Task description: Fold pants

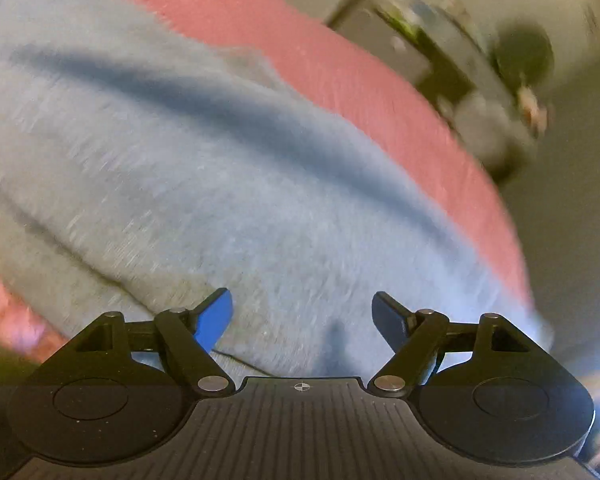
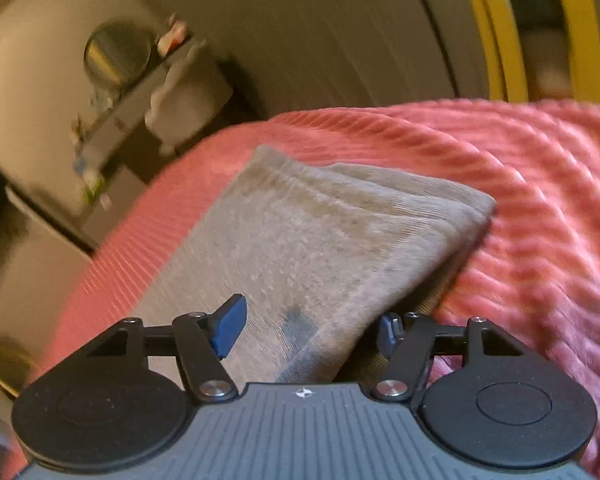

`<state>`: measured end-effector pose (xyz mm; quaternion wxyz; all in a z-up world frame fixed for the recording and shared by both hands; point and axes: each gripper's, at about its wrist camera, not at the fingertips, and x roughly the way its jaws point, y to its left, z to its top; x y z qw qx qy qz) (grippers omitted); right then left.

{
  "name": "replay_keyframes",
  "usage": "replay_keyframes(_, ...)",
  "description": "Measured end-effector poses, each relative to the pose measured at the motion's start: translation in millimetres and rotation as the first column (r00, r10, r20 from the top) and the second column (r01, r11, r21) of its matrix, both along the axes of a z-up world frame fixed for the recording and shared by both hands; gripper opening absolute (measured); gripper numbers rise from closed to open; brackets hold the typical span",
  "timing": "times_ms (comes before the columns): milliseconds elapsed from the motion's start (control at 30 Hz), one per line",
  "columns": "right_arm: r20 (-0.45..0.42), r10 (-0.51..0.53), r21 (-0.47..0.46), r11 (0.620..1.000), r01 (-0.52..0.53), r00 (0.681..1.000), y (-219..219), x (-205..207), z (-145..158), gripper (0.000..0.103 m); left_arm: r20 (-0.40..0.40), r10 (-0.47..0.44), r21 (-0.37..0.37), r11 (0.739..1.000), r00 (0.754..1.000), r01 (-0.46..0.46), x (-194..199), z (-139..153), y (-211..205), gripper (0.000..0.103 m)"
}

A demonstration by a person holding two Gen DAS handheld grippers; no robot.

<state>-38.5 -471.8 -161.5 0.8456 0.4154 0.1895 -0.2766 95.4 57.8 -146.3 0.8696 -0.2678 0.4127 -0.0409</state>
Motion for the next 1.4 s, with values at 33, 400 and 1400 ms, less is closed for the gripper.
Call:
replay_keyframes(33,0.017,0.004,0.028,1.000,-0.005,1.000,-4.9,-3.8,-3.1,0.065,0.039,-0.014,0.032,0.999,0.999,0.013,0.7,3.9,-2.7,0.083)
replay_keyframes(400,0.005,-0.044,0.074,0.996,0.044,0.999,-21.2,1.0,-14.6,0.006,0.030,0.052,-0.019,0.998,0.998,-0.052,-1.4,-2.1,7.9,0.086)
replay_keyframes(1400,-0.177,0.337,-0.064,0.933,-0.353,0.925,52.6,81.0,-0.1,0.052,0.062,-0.005,0.010,1.000,0.998,0.005,4.5,3.2,-12.8,0.091)
